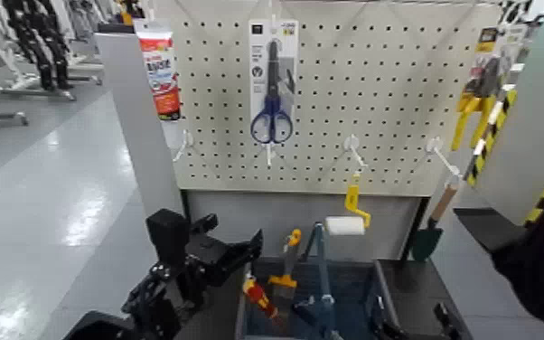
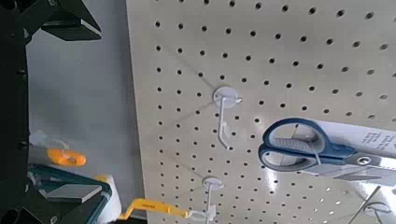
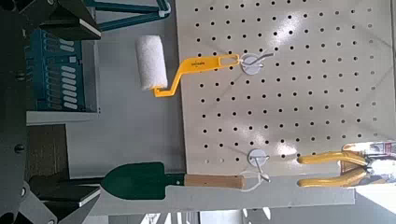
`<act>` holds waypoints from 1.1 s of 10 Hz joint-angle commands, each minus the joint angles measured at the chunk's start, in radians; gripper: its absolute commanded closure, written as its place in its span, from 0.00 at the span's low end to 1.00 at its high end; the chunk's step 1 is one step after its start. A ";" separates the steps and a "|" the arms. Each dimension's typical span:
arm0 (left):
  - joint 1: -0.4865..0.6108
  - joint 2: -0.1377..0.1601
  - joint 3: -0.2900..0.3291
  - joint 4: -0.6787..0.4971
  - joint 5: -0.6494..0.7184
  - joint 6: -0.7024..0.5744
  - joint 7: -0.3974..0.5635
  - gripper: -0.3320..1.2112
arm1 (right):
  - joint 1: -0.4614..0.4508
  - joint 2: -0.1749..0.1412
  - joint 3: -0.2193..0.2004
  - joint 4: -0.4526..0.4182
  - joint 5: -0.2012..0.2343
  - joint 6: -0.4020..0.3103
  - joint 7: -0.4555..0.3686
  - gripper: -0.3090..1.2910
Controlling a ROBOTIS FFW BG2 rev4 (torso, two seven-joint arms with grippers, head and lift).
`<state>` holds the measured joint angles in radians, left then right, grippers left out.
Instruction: Put the red screwdriver into the crate.
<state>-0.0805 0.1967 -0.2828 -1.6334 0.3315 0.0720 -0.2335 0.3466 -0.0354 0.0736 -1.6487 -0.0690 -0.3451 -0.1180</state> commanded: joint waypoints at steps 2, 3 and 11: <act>0.103 -0.013 0.051 -0.009 -0.089 -0.115 0.048 0.31 | 0.003 0.000 0.000 0.000 -0.002 0.002 0.000 0.28; 0.133 -0.011 0.059 -0.011 -0.098 -0.141 0.076 0.31 | 0.003 0.002 -0.002 -0.002 -0.002 0.003 -0.002 0.28; 0.314 -0.008 0.120 -0.112 -0.253 -0.228 0.241 0.31 | 0.008 0.005 -0.008 -0.006 0.002 0.005 -0.002 0.28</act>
<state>0.2250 0.1886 -0.1637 -1.7434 0.0819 -0.1506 0.0067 0.3543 -0.0315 0.0684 -1.6545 -0.0693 -0.3438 -0.1189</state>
